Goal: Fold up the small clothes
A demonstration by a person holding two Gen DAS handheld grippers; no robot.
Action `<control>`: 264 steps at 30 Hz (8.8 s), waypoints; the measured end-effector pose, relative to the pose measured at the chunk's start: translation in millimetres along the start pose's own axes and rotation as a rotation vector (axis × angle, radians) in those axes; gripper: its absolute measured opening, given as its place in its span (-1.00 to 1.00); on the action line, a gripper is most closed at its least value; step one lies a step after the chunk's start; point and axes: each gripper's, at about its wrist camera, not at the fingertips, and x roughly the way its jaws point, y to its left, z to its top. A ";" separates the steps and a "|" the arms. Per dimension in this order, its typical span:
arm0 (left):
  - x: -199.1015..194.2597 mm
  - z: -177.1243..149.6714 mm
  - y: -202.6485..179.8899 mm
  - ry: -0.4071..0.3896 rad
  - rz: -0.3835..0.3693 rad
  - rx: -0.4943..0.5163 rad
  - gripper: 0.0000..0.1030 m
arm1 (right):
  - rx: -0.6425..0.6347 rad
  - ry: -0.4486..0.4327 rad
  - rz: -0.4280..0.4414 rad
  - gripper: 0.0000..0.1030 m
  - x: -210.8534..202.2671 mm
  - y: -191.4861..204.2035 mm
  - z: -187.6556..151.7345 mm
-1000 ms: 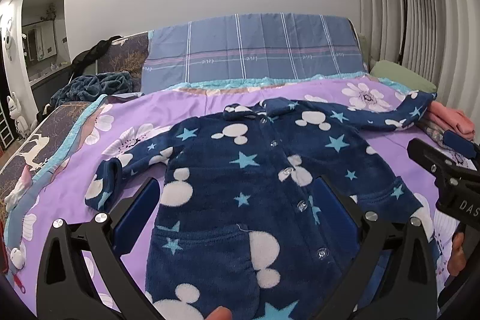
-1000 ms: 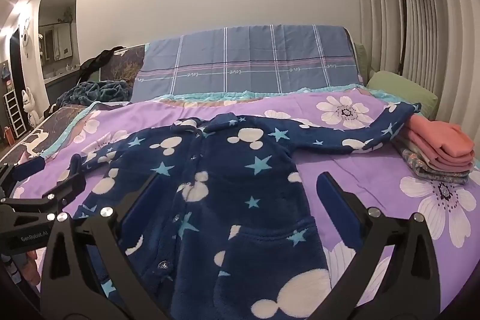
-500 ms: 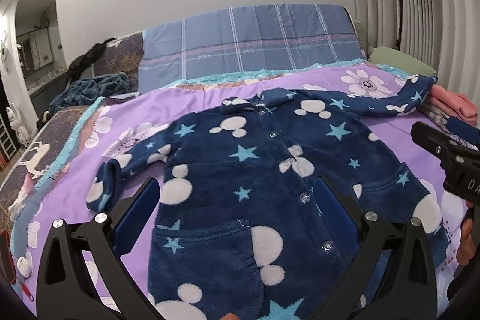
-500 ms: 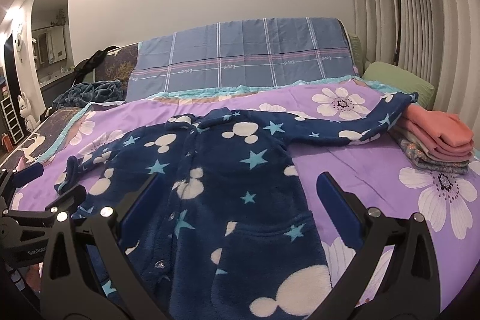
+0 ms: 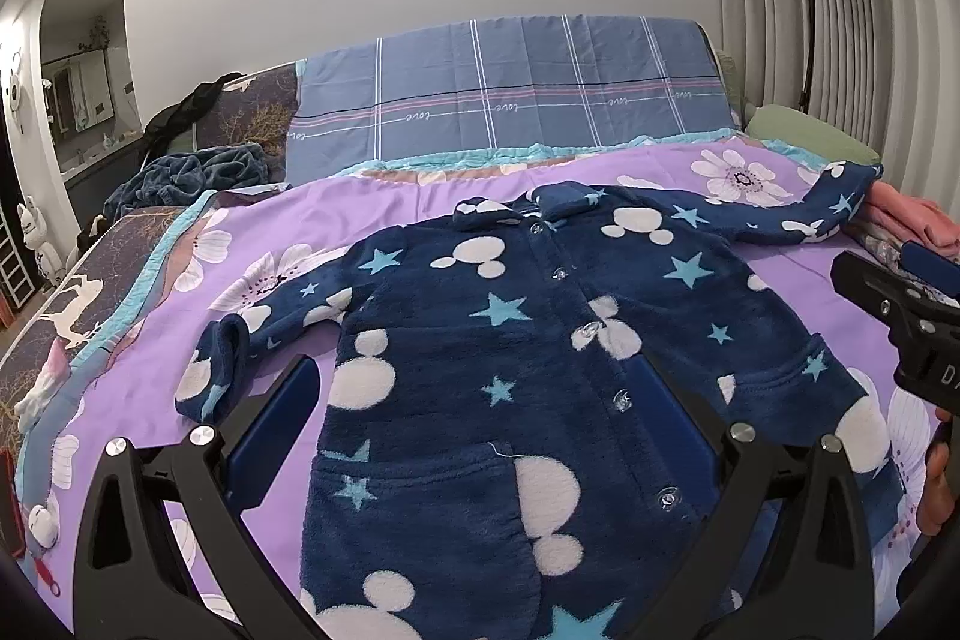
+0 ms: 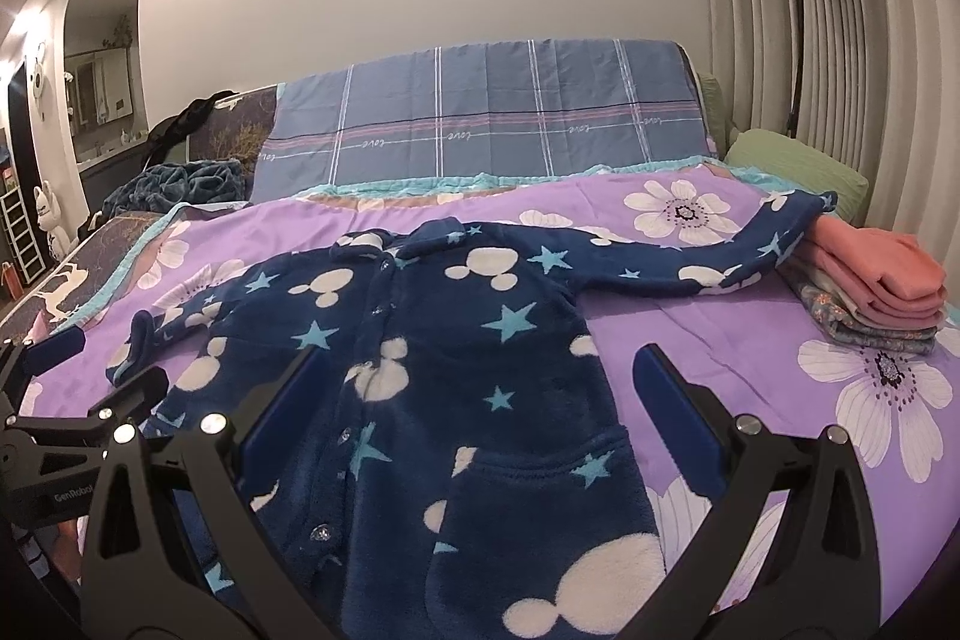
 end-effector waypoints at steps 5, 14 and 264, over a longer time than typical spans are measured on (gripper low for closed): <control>-0.4 -1.3 2.2 -0.007 0.006 -0.004 0.97 | -0.026 -0.025 -0.012 0.96 -3.0 5.5 -0.9; -3.0 -3.9 15.0 -0.051 0.006 -0.093 0.97 | -0.083 -0.035 0.139 0.96 -11.7 21.1 -6.0; 271.3 18.9 78.3 0.259 -0.239 -0.159 0.75 | 0.192 0.317 0.788 0.26 270.1 63.2 71.9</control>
